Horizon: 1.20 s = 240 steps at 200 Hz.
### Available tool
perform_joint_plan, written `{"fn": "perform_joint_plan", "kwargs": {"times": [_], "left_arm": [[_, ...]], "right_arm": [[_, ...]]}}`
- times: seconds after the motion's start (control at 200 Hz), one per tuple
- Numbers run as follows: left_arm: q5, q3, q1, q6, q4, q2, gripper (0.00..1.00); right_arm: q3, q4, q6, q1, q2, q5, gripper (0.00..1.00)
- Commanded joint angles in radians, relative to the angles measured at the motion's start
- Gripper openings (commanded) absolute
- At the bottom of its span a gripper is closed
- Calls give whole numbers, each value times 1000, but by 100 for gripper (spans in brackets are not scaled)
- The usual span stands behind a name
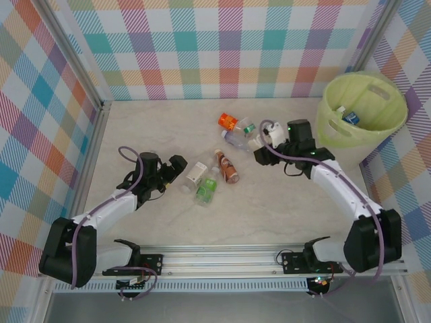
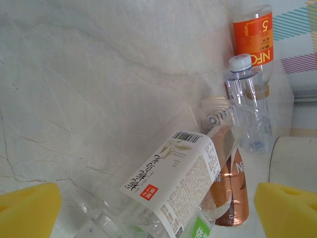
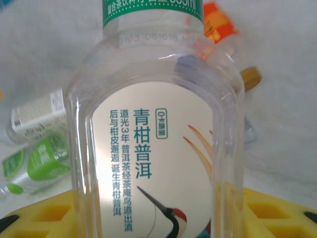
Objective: Put the plastic bottles in the bin
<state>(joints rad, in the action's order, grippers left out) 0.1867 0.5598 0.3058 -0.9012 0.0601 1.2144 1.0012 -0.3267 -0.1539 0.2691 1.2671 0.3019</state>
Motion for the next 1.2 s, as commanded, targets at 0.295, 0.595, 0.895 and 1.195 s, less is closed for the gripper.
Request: {"fn": "perform_joint_plan", "kwargs": {"times": [0.295,0.595,0.895,1.195], "left_arm": [[37,31,13,-1,71,5,100],[19,18,19,1,68,-21,100],[35,73,32,88,-34,-39,100],[39,109,55,115,-71,-8,100]], "right_arm": [[149,159,177,-317,-144,-31,49],[324,147,186,-520,-82,-205,50],[452,52,211,-592,64,-286,54],[501,-21,238,-593,113,-172,86]]}}
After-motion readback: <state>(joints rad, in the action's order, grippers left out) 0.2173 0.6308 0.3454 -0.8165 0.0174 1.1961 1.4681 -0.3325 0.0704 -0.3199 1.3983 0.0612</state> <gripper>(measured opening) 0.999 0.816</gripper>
